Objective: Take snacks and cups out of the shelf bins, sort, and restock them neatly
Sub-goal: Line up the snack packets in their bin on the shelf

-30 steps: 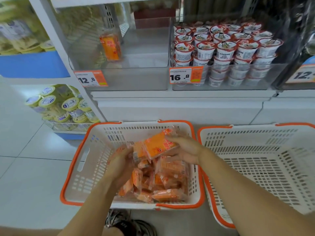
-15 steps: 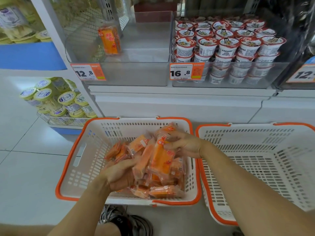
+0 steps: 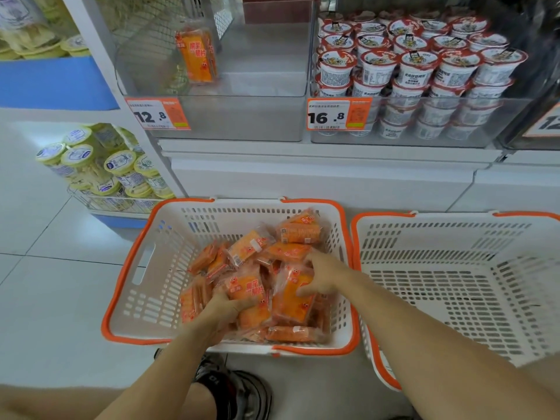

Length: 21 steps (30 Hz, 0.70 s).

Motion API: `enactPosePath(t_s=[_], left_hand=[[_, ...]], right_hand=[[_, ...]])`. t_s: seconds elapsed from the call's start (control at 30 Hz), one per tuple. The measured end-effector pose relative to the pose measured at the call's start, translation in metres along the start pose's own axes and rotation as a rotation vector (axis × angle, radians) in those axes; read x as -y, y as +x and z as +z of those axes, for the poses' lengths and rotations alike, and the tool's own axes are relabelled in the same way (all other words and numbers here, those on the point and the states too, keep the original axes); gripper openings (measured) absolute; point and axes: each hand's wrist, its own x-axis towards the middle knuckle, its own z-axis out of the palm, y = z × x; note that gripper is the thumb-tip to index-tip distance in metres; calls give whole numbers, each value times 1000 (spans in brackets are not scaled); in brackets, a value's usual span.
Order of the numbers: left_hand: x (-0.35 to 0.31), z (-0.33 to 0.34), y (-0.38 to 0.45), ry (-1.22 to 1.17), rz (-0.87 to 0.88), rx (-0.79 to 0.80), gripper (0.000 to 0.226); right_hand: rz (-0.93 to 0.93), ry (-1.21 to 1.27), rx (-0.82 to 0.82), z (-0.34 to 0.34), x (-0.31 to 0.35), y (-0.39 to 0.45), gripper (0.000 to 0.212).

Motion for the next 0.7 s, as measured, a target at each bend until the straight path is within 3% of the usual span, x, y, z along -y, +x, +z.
enactPosePath(t_s=[0.17, 0.4, 0.47, 0.6, 0.7], left_hand=[[2, 3, 5, 54, 17, -3, 39], [-5, 1, 6, 207, 129, -82, 36], [-13, 1, -1, 195, 143, -25, 38], [-28, 13, -21, 83, 161, 292, 44], [-34, 30, -33, 166, 252, 282, 27]], right_hand=[[8, 12, -18, 7, 4, -1, 99], [-54, 69, 71, -19, 6, -8, 44], [-78, 108, 95, -36, 8, -10, 53], [-125, 193, 111, -47, 16, -14, 67], [-111, 177, 65, -32, 21, -13, 95]])
